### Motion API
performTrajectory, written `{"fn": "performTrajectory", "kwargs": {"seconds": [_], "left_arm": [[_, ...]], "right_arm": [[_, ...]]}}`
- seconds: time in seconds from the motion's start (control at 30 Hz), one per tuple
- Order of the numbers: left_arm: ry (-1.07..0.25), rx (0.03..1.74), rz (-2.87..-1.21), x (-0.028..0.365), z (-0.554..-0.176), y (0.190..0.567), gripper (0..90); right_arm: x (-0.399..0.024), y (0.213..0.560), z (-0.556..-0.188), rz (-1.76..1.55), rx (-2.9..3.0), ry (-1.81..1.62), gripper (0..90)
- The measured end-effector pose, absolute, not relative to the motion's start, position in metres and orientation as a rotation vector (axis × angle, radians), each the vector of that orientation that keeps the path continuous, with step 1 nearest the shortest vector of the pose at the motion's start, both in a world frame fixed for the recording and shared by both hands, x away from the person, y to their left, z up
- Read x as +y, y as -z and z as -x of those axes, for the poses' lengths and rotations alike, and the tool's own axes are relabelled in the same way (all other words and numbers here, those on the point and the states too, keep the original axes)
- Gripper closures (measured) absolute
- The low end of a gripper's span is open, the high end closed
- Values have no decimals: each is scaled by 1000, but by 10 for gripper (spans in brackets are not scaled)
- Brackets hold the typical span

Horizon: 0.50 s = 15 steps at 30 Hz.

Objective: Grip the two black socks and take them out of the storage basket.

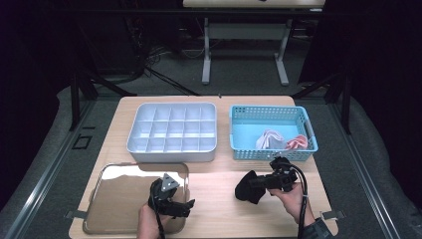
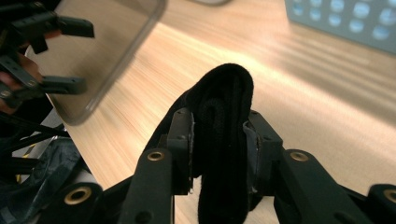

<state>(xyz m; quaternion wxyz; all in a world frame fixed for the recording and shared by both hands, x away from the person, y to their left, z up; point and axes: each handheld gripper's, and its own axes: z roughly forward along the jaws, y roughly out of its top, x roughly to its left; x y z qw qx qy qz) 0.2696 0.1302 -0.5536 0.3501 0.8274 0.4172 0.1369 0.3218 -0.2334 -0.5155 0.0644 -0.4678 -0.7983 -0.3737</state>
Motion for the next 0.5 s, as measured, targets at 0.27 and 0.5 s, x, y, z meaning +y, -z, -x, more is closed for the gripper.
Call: {"fn": "performTrajectory", "kwargs": {"seconds": [0.27,0.5], "left_arm": [[-352,1081,-2148,129,-270,554,21],[-345,1087,-2138,130,-270,556,21]], "right_arm": [[-237,527,-329,1475,-2459,1065,657],[-235,529,-331,1515,-2590,1002,602]]}}
